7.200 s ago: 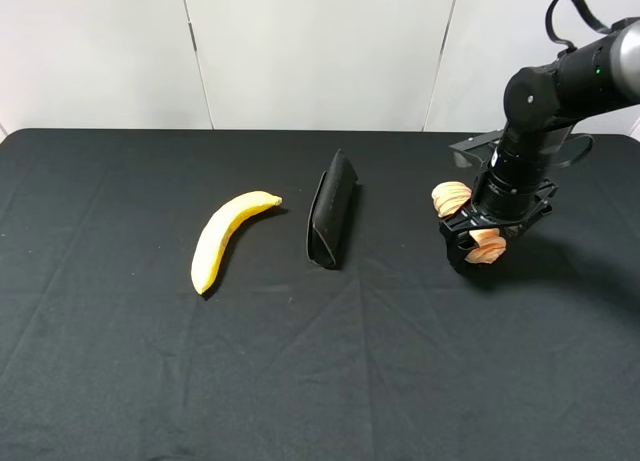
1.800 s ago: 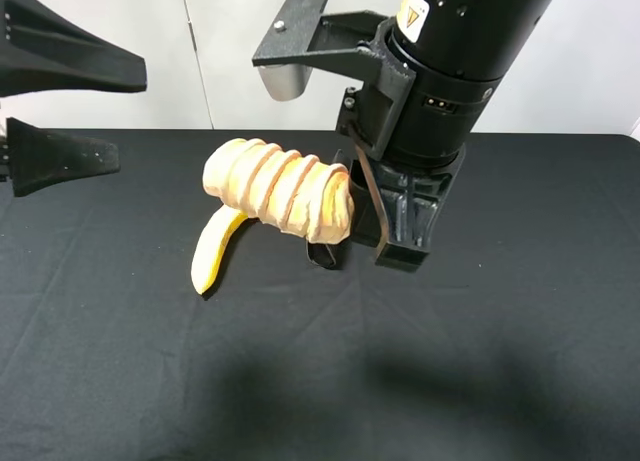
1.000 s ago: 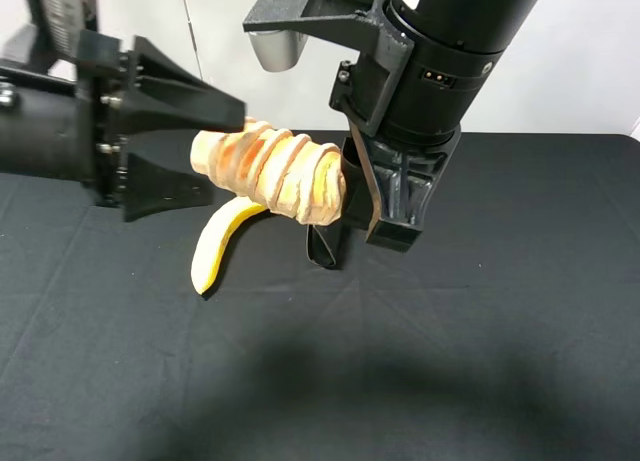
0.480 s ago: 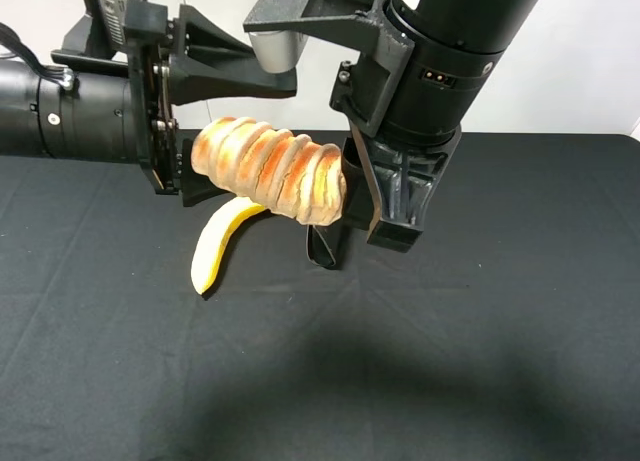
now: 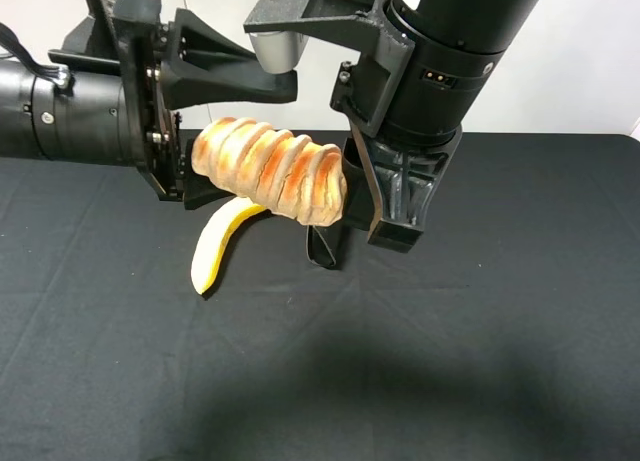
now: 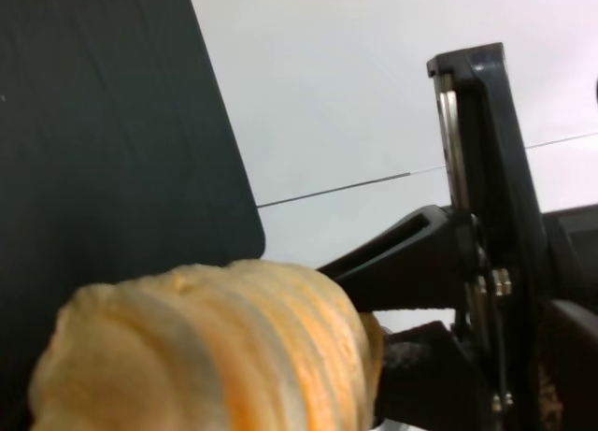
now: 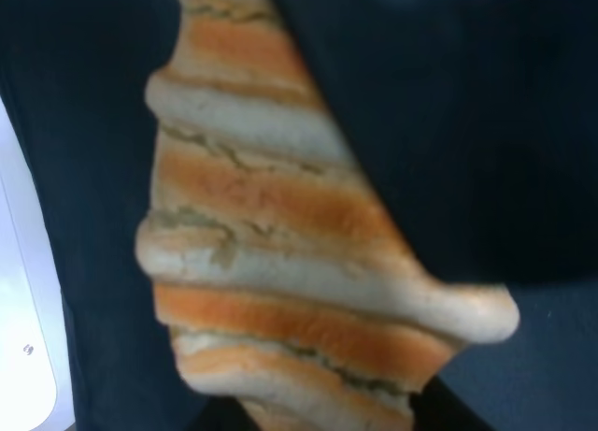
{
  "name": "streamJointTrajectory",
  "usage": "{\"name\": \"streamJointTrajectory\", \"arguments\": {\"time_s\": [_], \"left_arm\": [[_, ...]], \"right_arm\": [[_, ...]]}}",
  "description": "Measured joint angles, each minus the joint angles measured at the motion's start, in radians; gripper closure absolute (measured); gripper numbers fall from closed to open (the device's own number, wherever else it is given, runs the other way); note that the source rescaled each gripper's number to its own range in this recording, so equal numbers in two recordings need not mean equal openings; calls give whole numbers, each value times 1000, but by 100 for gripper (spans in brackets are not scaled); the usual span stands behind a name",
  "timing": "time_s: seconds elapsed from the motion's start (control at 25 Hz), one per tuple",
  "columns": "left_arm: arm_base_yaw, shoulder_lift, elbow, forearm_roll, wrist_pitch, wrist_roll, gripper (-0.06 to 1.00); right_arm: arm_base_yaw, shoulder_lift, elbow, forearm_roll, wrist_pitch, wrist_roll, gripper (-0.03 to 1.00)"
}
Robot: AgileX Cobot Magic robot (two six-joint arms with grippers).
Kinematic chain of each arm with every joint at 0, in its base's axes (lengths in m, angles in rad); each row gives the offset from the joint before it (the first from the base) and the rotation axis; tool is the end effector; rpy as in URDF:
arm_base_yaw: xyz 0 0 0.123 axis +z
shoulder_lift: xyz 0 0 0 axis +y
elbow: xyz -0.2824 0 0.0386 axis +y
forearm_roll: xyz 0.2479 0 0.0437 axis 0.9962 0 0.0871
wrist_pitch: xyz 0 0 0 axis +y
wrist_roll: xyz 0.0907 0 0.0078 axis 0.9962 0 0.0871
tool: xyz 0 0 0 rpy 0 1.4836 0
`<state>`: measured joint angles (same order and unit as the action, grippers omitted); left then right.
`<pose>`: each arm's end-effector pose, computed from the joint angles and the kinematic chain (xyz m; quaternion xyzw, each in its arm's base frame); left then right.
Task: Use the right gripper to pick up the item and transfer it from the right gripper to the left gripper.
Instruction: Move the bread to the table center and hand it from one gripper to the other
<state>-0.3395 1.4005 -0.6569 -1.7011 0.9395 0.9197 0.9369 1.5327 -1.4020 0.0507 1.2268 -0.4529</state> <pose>0.2120 -0.1522 0.2471 0.0237 0.7987 -0.5784 0.1640 0.1778 0.2492 0.3308 -0.6291 0.7623 0.0600 0.1393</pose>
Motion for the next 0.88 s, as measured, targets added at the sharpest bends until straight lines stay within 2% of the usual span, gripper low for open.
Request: {"name": "streamJointTrajectory", "arguments": {"time_s": [0.16, 0.44, 0.64, 0.76, 0.88], "left_arm": [[0, 0, 0, 18, 16, -25, 13], [0, 0, 0, 103, 39, -94, 19], [0, 0, 0, 117, 63, -107, 22], [0, 0, 0, 117, 60, -108, 31], [0, 0, 0, 119, 47, -107, 47]], "right_arm": [[0, 0, 0, -5, 2, 0, 95], [0, 0, 0, -11, 2, 0, 95], [0, 0, 0, -11, 2, 0, 95], [0, 0, 0, -11, 2, 0, 95], [0, 0, 0, -12, 2, 0, 95]]}}
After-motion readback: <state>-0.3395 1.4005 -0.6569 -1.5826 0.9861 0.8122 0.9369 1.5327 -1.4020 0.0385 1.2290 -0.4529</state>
